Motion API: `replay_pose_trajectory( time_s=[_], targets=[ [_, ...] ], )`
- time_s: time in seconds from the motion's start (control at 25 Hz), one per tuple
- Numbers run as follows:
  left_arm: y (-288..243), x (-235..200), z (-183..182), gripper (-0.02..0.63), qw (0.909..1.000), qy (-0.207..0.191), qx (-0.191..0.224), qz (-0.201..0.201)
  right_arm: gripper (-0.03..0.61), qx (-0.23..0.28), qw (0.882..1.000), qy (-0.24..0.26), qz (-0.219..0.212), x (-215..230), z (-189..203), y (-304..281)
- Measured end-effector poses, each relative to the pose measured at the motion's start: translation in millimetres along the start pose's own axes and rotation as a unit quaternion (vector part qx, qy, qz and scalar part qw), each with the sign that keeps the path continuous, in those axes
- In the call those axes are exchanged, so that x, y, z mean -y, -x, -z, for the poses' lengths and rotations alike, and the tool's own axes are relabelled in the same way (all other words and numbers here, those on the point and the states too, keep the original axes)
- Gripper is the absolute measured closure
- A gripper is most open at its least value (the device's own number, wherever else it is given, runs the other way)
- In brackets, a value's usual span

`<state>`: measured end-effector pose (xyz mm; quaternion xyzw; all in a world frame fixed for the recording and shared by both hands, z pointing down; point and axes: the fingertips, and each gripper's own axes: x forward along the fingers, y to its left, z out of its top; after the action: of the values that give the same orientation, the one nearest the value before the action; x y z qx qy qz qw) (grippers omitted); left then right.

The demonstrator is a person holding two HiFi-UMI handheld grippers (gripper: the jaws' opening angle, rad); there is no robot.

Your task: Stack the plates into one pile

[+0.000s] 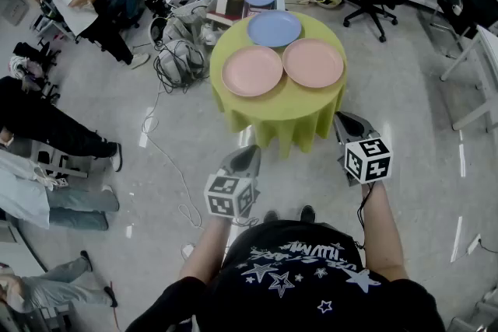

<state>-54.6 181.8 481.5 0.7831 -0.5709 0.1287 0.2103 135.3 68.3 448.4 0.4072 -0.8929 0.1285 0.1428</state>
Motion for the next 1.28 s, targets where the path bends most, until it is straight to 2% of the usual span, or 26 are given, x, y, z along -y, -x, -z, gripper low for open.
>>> replay_pose_trajectory(
  time_s=[0.44,0.72,0.96,1.08,1.28],
  targets=[
    [1,19,8,0.594,0.9998,0.013,-0.001,-0.018,0.563,-0.002,0.999,0.024,-0.025,1,0,-1],
    [-1,26,5,0.594,0.9986,0.013,0.016,-0.049,0.563,-0.013,0.998,0.024,-0.049,12,22,-3],
    [4,34,17,0.594,0.9966,0.030,0.015,-0.076,0.563,0.004,0.996,-0.019,-0.087,12,28,-6],
    [8,34,25,0.594,0.9961,0.029,0.004,-0.083,0.563,-0.010,0.994,-0.025,-0.102,6,38,-14],
    [7,13,44,0.594,0.9932,0.055,-0.011,-0.102,0.561,-0.046,0.990,-0.062,-0.119,-9,70,-32]
  ],
)
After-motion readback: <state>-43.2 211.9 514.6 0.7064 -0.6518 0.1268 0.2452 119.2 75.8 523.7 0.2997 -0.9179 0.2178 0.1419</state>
